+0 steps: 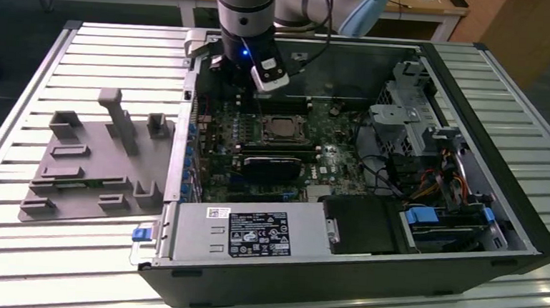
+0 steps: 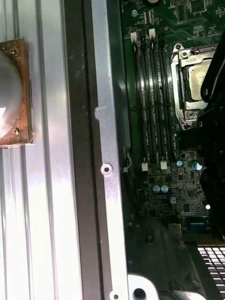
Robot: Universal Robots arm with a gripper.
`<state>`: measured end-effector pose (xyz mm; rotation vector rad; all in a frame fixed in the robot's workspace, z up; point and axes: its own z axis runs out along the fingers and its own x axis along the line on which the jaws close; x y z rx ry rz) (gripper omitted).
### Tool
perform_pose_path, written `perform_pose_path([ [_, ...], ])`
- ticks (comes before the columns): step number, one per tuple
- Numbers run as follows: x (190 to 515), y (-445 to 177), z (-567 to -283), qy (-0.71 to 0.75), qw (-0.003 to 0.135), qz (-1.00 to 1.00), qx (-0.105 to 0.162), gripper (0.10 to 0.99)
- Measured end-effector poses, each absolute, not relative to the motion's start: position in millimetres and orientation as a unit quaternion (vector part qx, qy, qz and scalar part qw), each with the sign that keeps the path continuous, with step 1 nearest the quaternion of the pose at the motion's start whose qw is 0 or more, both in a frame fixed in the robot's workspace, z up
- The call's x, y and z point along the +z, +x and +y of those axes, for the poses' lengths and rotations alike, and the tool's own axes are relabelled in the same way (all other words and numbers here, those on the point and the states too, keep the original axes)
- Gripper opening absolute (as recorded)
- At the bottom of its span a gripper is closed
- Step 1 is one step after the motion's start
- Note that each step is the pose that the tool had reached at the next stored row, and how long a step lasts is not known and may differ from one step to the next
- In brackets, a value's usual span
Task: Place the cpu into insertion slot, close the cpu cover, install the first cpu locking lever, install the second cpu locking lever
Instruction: 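Install the first cpu locking lever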
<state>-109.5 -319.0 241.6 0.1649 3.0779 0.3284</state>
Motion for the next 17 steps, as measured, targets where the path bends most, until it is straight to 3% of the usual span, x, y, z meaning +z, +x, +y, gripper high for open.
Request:
perform_pose_path([
  [17,241.6,-74.1,-319.0,0.053,0.021,0.993,0.106,0.102],
])
